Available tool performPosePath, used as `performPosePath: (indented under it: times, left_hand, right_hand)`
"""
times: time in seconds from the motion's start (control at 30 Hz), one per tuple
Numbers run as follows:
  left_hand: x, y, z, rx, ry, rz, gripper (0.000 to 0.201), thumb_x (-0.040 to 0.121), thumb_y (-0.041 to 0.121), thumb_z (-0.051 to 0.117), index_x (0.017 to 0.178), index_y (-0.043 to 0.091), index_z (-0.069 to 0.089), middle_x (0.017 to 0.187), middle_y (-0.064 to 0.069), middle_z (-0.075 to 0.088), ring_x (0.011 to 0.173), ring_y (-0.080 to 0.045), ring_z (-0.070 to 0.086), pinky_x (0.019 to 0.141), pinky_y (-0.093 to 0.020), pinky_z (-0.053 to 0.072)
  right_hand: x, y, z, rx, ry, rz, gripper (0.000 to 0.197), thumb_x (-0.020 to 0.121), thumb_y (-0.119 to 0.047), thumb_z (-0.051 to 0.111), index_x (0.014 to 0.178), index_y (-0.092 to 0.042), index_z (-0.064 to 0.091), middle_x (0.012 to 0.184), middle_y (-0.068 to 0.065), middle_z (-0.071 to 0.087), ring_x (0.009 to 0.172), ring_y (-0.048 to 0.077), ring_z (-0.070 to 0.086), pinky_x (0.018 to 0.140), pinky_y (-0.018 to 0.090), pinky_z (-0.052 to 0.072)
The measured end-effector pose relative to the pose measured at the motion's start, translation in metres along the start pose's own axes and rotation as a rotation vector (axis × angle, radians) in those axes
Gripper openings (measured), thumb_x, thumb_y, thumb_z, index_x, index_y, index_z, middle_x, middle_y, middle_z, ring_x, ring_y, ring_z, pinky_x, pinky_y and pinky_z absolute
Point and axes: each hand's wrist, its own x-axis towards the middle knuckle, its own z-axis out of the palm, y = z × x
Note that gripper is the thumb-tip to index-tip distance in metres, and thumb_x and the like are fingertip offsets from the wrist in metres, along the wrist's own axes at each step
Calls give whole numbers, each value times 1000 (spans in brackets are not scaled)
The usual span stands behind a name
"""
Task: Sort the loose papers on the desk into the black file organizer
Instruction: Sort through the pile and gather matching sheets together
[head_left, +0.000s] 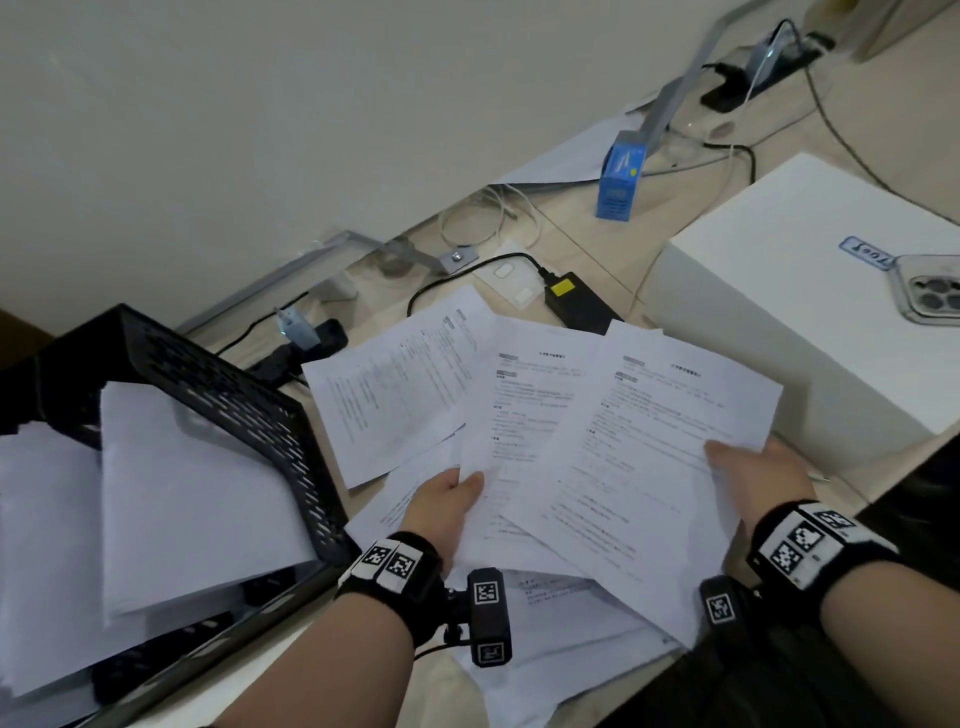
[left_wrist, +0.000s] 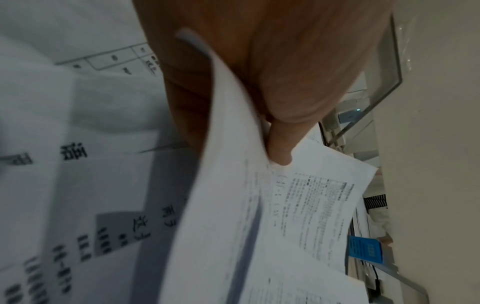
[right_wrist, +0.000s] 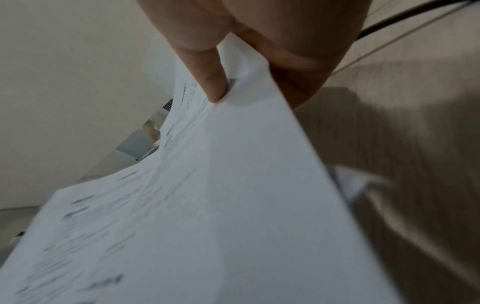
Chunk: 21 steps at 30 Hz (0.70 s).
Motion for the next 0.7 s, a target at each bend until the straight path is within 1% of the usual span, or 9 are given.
performPosePath:
  times: [0.1,0.13,0.17,0.23,0.27,0.4,0.47,0.6,0.7]
  left_hand:
    - [2,3,-6,-67,-42,-18,22,102,18,56,112,5,71,108,-17,77,102,-38,72,94,-57,56]
    - [3,3,-8,-73,-57,-13,22,102,17,56,113,4,70,108,-17,76,103,-38,72,93,-57,56]
    - [4,4,-10,-69,-65,-8,22,102,17,56,112,3,70,108,-17,76,103,-38,72,93,-57,57]
    - [5,4,-13,-56,-78,3,22,102,18,57,112,4,71,108,-17,77,104,-38,72,93,-56,57]
    - [6,4,-13,-57,-88,10,22,102,19,57,112,4,71,109,-16,76,106,-38,71,95,-56,56]
    - [5,1,-14,-66,-144,40,24,102,18,56,116,5,71,115,-14,75,112,-34,70,103,-53,51]
    - [4,0,-14,-82,-170,39,24,102,18,57,116,4,72,116,-16,75,113,-35,69,105,-54,49]
    - [2,1,-13,-97,-184,35,24,101,17,58,116,3,72,115,-16,75,112,-35,70,105,-53,49]
    - [0,1,-15,-111,-188,36,24,102,16,57,115,4,72,114,-15,75,111,-34,70,104,-51,50]
  right_hand:
    - [1,-1,-4,40,-8,-5,27,90,-7,68,116,-4,68,111,13,71,87,26,67,87,31,49]
    - [0,-2,-5,68,-17,5,26,90,-5,68,116,-3,68,111,13,71,84,26,67,85,31,50]
    - [-1,-2,-4,86,-30,15,21,89,-4,69,110,-3,70,111,15,72,84,28,68,84,33,52]
    - [-4,-3,-2,113,-59,43,11,87,-4,70,97,-7,72,108,17,74,91,35,71,91,45,55]
    - [-5,-3,0,117,-77,42,11,86,-3,71,95,-9,73,106,17,75,95,37,71,94,49,54]
    - [-10,-1,10,113,-140,26,18,85,-9,74,102,-11,76,105,7,78,99,31,73,96,45,52]
    - [-13,-2,16,101,-164,36,18,85,-10,74,103,-10,75,105,7,78,98,31,73,93,44,53]
    - [-19,-4,26,81,-201,40,22,87,-10,73,109,-9,74,106,8,78,101,34,72,99,53,51]
    - [-18,-2,28,72,-202,36,27,83,-14,76,110,-11,74,107,7,78,102,34,72,101,56,50]
